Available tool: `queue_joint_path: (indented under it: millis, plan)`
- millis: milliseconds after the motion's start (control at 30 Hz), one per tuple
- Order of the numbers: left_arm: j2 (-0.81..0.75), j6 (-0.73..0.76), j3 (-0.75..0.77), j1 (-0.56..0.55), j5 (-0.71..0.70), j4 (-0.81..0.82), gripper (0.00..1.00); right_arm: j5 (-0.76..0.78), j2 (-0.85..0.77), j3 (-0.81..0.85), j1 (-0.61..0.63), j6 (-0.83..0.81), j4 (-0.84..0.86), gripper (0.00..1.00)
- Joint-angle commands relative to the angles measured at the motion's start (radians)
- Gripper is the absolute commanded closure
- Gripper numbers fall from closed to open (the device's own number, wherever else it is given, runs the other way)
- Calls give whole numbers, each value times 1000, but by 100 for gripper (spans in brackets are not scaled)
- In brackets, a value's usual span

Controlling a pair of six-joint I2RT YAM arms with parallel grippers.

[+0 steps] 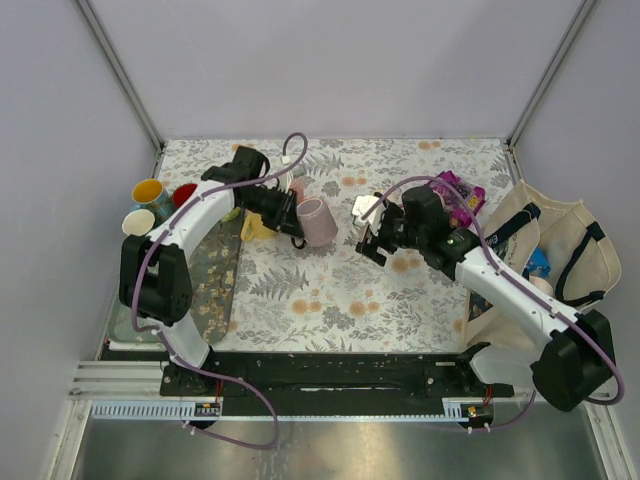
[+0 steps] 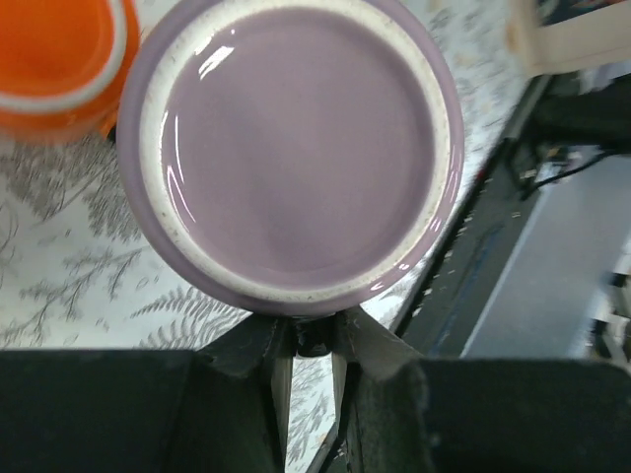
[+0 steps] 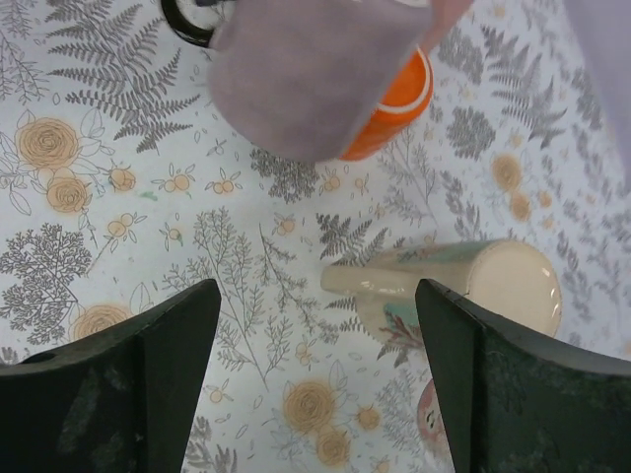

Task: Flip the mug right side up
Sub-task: Turn over the cup at the center of the board.

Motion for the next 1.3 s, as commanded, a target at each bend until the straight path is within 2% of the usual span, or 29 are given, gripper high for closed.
queue_joint_path:
  millis: [0,67,133,333,400,433,467,500,533,567,633,667,800,867,933,1033,1133,1267]
  plan:
    - [36,20,176,27,365,-99,100,-2,-97,-113,67,-195,292,10]
    - [68,13,214,34,461,-120,100,24,-117,-183,83,-228,484,9]
    - [88,3,241,39,512,-133,100,44,-115,-219,89,-265,595,9]
    - [118,-81,244,45,646,-96,100,38,-71,-272,91,-429,790,9]
    - [124,-147,218,48,704,-33,100,30,-45,-268,89,-462,836,11]
    - [124,-238,183,48,736,28,100,30,-25,-265,89,-470,862,12]
    - [122,-365,146,48,779,145,100,31,-16,-260,92,-473,892,14]
    - [121,-538,86,47,819,332,100,27,-5,-257,95,-476,914,16]
    - [124,-795,27,42,853,543,100,24,1,-253,97,-485,937,20]
    - [127,-1025,-33,38,860,857,100,15,7,-250,98,-490,949,23]
    - [121,-1322,-127,22,865,1267,99,-7,15,-242,100,-495,963,33]
    - [119,-1431,-158,22,858,1421,96,-16,16,-242,98,-496,957,39]
    - [124,-1436,-157,21,818,1406,63,-22,15,-240,98,-478,947,72]
    - [119,-1428,-146,22,807,1400,51,-8,12,-239,98,-466,930,89]
    - [116,-1396,-131,24,798,1360,51,18,6,-239,98,-447,908,99]
    - [102,-1359,-120,27,795,1329,46,64,-3,-227,100,-403,838,100]
    - [95,-1344,-121,38,788,1326,43,105,-20,-197,100,-340,698,100]
    - [82,-1347,-124,58,762,1361,36,113,-62,-191,97,-283,579,100]
